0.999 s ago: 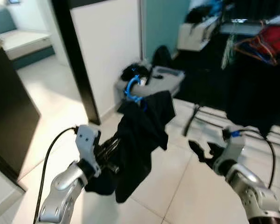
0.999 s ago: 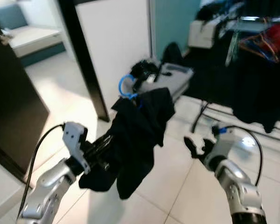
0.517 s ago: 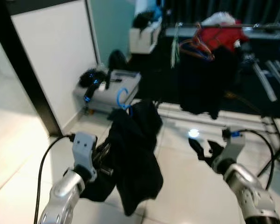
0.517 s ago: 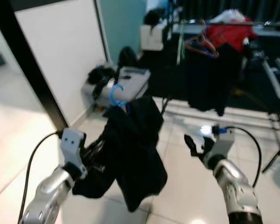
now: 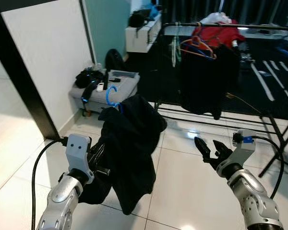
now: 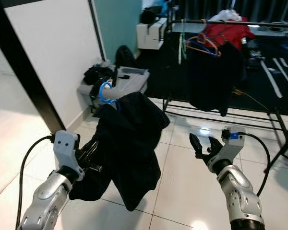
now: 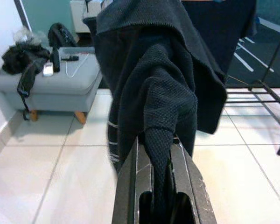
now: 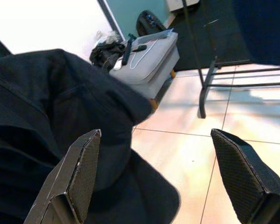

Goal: Hang hanger

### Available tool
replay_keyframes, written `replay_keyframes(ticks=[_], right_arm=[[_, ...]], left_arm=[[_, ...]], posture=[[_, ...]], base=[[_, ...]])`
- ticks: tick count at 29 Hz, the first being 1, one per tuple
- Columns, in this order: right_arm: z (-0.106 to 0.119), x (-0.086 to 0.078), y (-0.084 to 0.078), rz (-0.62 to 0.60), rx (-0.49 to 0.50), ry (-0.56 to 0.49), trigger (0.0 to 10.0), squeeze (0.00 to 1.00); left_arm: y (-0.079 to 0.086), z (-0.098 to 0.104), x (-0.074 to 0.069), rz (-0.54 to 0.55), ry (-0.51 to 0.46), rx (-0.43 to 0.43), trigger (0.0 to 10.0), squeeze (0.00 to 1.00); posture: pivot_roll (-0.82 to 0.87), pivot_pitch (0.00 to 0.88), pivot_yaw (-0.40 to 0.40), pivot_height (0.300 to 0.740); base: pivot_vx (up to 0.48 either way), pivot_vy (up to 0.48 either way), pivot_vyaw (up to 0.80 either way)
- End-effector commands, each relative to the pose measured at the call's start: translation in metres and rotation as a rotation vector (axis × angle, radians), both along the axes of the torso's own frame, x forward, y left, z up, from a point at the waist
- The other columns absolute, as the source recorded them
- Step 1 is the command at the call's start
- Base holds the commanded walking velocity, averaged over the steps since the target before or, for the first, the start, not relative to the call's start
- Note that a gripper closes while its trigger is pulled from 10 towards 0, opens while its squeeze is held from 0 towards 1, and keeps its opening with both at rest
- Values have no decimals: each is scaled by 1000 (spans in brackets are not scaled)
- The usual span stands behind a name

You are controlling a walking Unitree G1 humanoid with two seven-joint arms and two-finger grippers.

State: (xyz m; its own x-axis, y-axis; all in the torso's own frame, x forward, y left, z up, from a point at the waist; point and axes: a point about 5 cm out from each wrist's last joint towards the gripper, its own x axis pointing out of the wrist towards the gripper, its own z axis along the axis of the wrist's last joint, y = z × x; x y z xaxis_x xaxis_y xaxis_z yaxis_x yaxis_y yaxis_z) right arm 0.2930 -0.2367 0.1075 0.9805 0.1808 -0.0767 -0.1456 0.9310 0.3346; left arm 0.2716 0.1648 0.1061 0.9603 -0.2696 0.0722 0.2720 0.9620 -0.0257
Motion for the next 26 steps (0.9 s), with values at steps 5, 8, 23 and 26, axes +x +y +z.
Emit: replay_keyframes(ticks=[5,8,23,26], right_arm=[[0,2,-5,2,8,6,10000,0],[0,2,-6,-5,8,1,10000,0],[2,2,-8,-17,40,-15,10000,0],[2,2,-8,-17,42,-15,10000,0]], left_arm=[[-6,9,7,-30,-51,-45,10000,0],[-7,9,7,-29,-51,-55,10000,0],[-7,10,11,-40,-48,-65,10000,0],[-7,11,11,-40,-47,-67,10000,0]], posture=[[6,0,-25,740],[-2,0,-16,740],[-8,0,-3,740],[-4,0,-4,740]], base=[[0,0,0],[0,0,0],[0,0,0],[0,0,0]])
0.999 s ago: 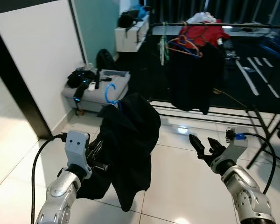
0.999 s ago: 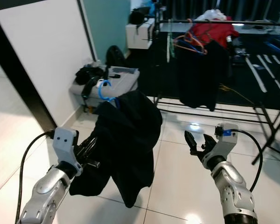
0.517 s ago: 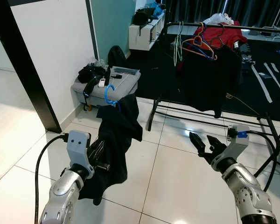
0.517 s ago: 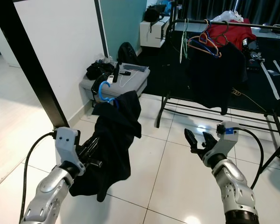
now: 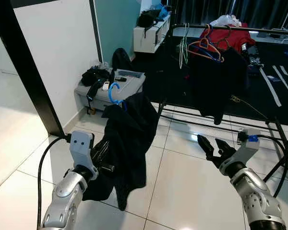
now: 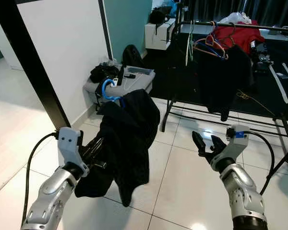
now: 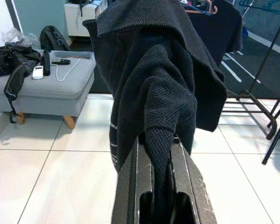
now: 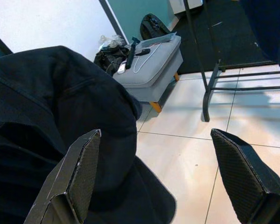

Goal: Hang hanger

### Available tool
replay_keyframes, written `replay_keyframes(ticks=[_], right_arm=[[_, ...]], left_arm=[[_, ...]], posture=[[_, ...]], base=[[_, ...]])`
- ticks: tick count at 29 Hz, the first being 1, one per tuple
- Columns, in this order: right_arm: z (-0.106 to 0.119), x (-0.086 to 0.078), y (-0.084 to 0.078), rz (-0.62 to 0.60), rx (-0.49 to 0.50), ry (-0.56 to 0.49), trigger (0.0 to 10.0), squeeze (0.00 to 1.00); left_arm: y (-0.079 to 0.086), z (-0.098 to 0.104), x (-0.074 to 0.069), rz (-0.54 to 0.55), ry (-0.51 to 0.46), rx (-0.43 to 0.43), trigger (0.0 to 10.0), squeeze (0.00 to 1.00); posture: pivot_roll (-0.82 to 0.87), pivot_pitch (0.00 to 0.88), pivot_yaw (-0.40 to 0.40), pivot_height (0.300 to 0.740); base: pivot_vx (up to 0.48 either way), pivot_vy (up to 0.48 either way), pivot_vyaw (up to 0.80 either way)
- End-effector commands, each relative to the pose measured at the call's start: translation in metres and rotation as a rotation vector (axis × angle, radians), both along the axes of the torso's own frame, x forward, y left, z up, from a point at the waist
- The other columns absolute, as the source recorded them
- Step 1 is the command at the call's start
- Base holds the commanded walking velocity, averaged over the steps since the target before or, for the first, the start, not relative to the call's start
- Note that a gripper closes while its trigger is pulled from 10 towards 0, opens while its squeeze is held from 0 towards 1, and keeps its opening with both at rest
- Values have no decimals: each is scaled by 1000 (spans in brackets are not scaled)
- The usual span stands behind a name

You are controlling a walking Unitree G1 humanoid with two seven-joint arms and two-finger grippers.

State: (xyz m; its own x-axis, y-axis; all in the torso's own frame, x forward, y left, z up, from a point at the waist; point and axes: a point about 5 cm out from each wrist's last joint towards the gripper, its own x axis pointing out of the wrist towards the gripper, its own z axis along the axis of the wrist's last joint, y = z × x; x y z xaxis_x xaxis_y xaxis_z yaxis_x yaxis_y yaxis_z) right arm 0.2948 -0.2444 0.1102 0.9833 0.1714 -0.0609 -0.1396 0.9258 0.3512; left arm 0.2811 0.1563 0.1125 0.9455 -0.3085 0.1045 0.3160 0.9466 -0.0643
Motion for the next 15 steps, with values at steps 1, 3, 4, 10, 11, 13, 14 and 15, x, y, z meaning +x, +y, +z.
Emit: replay_keyframes(ticks=[1,3,4,10,11,13,14,15], right_arm=[[-1,0,0,-6,22,-3,10000,0],[-1,0,0,-3,27,-3,10000,0],[-1,0,0,-3,27,-3,10000,0],[-1,0,2,0,40,-4,10000,0],[-1,0,2,0,40,-4,10000,0],[-1,0,3,1,45,-6,10000,0],[-1,0,3,2,50,-7,10000,0],[-1,0,3,2,50,-7,10000,0]], left_arm=[[2,4,1,6,-26,-21,10000,0],[2,4,1,6,-24,-22,10000,0],[2,4,1,6,-24,-22,10000,0],[3,3,1,5,-20,-20,10000,0],[3,3,1,5,-20,-20,10000,0],[4,3,1,5,-18,-20,10000,0],[4,3,1,4,-17,-19,10000,0],[4,3,1,4,-17,-19,10000,0]], posture=[[-4,0,-4,740],[5,0,-4,740],[5,0,-4,740],[10,0,-1,740],[10,0,-1,740],[10,0,0,740],[5,0,4,740],[5,0,4,740]], base=[[0,0,0],[0,0,0],[0,0,0],[0,0,0],[0,0,0],[0,0,0],[0,0,0],[0,0,0]])
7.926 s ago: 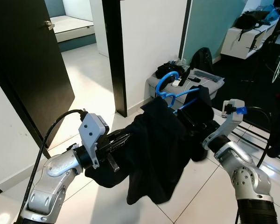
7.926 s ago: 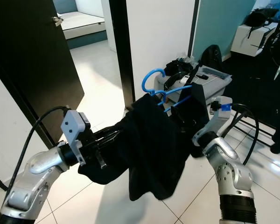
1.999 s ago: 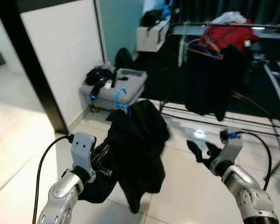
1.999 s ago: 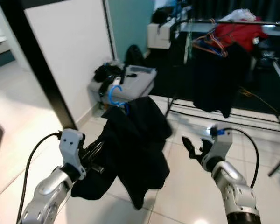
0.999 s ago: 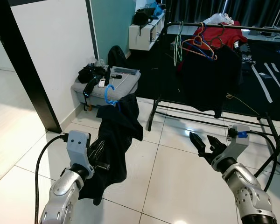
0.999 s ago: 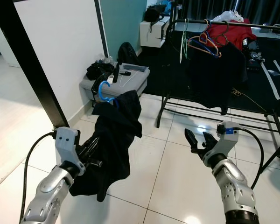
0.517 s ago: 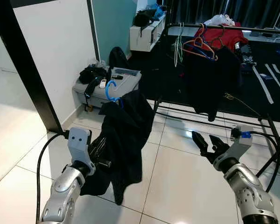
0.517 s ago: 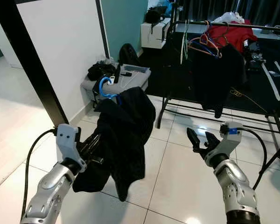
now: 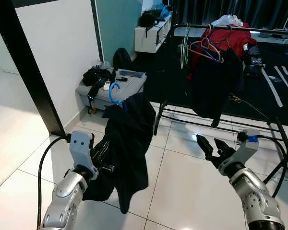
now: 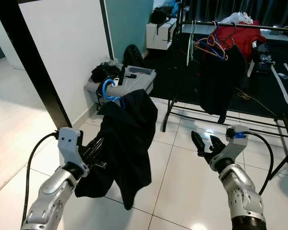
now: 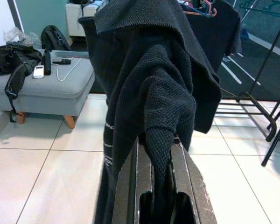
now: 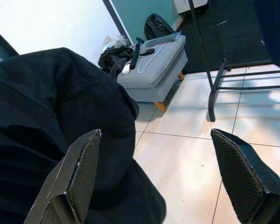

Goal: Hang hanger

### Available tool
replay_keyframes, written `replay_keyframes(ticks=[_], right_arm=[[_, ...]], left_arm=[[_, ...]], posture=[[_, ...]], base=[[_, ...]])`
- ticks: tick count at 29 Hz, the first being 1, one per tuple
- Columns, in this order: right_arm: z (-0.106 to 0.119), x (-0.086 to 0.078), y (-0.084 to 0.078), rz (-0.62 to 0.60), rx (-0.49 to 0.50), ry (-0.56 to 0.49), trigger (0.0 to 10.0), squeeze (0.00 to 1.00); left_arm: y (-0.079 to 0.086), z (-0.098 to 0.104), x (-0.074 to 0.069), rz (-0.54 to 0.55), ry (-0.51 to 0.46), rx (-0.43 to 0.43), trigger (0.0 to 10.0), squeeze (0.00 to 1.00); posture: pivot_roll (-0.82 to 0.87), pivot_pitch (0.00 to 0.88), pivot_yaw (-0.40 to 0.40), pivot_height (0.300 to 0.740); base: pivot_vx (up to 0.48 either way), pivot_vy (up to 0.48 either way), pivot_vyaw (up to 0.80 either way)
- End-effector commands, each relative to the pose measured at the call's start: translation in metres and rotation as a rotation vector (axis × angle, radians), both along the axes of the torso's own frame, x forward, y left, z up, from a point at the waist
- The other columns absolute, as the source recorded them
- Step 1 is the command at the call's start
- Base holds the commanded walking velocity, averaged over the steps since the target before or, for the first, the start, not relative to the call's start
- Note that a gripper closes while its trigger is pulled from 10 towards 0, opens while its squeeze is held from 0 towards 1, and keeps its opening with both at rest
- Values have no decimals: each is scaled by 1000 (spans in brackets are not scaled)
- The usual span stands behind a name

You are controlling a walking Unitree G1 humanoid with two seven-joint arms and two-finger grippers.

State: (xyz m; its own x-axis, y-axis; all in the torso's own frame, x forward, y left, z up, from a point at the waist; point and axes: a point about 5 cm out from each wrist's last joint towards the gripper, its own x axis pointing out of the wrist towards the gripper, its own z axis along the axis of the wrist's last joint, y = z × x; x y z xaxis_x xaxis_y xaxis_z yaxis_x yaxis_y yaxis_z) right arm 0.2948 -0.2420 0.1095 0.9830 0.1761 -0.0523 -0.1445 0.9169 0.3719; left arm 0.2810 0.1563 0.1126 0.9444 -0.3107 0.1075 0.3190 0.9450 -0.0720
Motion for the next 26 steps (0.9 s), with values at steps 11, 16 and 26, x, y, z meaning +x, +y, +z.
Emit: replay_keyframes(ticks=[11,16,26], right_arm=[[0,0,2,-5,37,-8,10000,0],[-2,-1,4,-6,47,-9,10000,0],[-2,-2,4,-4,52,-8,10000,0]], left_arm=[[6,2,2,1,-10,-7,10000,0],[8,1,2,-4,-1,-3,10000,0],[8,0,1,-7,3,-4,10000,0]], posture=[[5,0,20,740],[0,0,36,740],[4,0,35,740]], base=[[0,0,0],[0,0,0],[0,0,0]])
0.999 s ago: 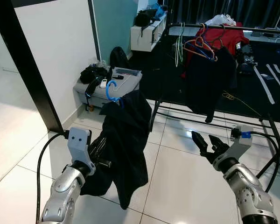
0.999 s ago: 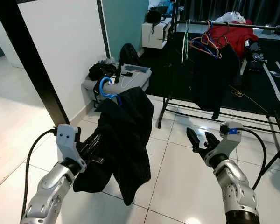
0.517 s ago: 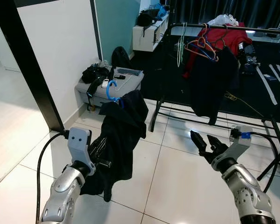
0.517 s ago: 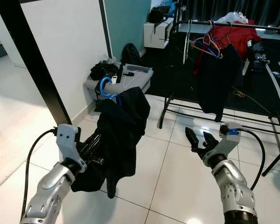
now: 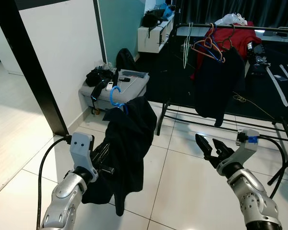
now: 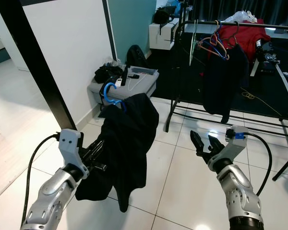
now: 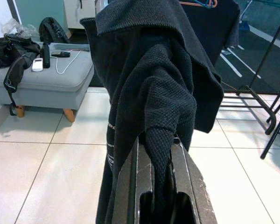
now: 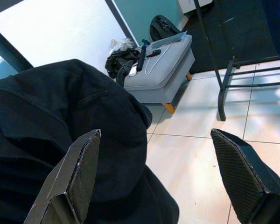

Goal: Hang hanger

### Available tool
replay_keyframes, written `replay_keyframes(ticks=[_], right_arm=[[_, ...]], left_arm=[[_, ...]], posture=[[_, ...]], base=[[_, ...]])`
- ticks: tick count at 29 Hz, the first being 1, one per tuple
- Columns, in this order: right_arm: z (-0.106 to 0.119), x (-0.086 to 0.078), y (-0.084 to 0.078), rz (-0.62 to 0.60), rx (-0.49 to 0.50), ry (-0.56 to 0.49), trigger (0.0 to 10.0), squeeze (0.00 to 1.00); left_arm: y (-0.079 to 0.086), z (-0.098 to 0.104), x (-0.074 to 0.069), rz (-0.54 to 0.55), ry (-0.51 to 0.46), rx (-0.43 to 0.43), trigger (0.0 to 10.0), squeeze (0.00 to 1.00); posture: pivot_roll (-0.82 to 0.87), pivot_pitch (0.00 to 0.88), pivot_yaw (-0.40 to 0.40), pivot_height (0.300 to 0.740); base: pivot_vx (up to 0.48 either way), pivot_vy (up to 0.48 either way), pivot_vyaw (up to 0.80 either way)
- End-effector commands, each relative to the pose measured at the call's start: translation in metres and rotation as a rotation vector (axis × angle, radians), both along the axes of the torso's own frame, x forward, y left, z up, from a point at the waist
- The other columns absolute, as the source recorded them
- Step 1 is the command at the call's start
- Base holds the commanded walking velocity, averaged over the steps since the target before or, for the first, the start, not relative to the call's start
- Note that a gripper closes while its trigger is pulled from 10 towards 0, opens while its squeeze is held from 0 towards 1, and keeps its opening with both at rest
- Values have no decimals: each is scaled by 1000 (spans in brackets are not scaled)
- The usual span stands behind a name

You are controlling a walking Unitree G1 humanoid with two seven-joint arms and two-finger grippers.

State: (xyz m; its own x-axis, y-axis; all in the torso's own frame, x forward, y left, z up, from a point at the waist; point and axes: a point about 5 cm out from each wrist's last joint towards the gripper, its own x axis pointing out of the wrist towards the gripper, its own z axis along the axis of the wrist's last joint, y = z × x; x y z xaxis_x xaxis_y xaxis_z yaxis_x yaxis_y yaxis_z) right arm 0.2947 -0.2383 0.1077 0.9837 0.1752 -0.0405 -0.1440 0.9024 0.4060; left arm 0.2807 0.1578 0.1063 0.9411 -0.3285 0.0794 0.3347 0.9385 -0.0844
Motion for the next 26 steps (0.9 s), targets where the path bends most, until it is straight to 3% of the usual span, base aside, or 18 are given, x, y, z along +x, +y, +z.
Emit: replay_keyframes(ticks=[1,10,26], right_arm=[[0,-2,1,-1,15,-4,10000,0],[0,1,-2,-4,1,4,10000,0],[-4,2,-8,-26,-34,19,10000,0]], left_arm=[[7,6,2,11,-27,-3,10000,0],[3,7,3,8,-31,-5,10000,0],[-5,9,4,14,-50,29,10000,0]], posture=[[4,0,35,740],[-26,0,24,740],[-90,0,48,740]], base=[[0,0,0],[0,0,-135],[0,0,-762]])
